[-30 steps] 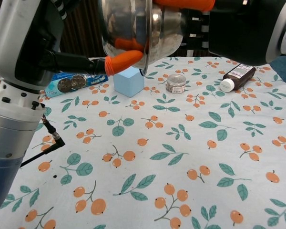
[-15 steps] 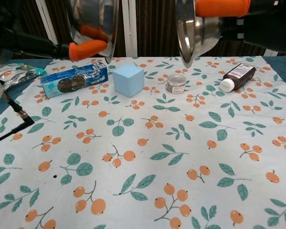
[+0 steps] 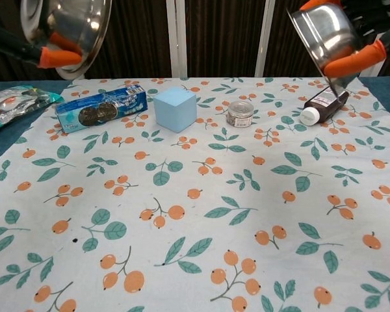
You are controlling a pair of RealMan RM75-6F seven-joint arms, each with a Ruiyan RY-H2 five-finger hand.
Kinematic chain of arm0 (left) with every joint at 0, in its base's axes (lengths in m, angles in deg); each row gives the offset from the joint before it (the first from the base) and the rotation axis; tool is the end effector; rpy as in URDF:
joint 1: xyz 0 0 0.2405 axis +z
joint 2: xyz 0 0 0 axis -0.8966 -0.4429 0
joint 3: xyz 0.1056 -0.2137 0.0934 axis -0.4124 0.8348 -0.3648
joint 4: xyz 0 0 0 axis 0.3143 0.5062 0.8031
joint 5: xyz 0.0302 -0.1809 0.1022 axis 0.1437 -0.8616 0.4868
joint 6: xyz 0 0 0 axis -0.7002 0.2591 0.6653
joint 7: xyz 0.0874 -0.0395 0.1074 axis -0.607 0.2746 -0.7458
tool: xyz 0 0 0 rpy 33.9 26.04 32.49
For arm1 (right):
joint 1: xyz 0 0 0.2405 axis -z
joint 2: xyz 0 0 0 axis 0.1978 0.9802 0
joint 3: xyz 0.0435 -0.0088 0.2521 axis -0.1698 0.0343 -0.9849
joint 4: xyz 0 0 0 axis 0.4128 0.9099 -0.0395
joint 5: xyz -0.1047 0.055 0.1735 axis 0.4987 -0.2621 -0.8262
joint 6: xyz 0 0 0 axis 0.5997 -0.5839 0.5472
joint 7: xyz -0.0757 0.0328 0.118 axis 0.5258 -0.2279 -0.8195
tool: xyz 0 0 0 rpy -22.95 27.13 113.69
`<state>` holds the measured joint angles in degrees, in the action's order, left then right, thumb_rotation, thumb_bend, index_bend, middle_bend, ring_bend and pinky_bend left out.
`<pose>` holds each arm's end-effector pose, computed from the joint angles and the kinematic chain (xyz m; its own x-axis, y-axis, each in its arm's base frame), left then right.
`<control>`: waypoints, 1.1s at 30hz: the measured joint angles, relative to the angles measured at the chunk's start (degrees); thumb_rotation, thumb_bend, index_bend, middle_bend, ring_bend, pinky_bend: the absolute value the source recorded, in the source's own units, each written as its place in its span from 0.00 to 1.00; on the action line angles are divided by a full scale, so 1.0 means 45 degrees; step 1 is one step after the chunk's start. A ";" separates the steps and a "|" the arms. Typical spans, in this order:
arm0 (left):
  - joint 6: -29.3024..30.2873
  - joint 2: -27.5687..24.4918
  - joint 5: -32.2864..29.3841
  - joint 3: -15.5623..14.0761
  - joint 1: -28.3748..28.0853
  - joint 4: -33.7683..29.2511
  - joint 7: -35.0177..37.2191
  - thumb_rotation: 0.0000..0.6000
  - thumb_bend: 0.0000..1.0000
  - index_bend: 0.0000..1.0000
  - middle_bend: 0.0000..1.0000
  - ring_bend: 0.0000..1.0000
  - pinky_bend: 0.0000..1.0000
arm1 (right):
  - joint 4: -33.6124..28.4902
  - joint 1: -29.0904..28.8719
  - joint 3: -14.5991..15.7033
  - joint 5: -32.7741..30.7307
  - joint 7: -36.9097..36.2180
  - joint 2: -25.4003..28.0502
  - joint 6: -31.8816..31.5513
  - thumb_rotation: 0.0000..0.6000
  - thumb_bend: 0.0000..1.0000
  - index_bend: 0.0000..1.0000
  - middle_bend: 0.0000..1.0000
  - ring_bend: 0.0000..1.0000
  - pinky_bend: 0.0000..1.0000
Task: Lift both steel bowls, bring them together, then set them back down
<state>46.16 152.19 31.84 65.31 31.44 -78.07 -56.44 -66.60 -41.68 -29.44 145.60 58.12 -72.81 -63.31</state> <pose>-0.1194 0.2676 0.0810 0.1037 -0.2607 0.9598 0.7818 -0.5752 -0.2407 -0.1407 -0.3052 0.1229 -0.0718 -0.2640 0.9618 -0.9448 -0.2911 -0.1504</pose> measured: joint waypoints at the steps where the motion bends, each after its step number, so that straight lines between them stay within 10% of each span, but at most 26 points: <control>1: -0.0288 -0.0366 -0.0372 -0.0011 0.0092 -0.0499 -0.0445 1.00 0.03 0.38 0.31 0.28 0.39 | 0.0011 -0.0018 0.0061 -0.0069 0.0430 0.0076 0.0012 1.00 0.06 0.43 0.28 0.35 0.39; 18: -0.4440 -0.4455 -0.7187 -0.0146 0.0614 -0.5517 -0.3754 1.00 0.02 0.33 0.31 0.28 0.39 | -0.0263 -0.0234 0.1782 -0.1014 0.6976 0.0599 -0.0076 1.00 0.06 0.43 0.28 0.35 0.39; 33: -0.6337 -0.4995 -1.0450 -0.0507 -0.0090 -0.5780 -0.4395 1.00 0.02 0.34 0.30 0.28 0.39 | 0.0647 -0.0243 0.3225 -0.1261 0.9132 -0.0707 0.0456 1.00 0.06 0.43 0.28 0.35 0.39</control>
<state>17.64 129.71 -15.18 63.03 31.03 -104.08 -76.21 -63.69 -42.77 -14.93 139.92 99.22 -75.99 -61.26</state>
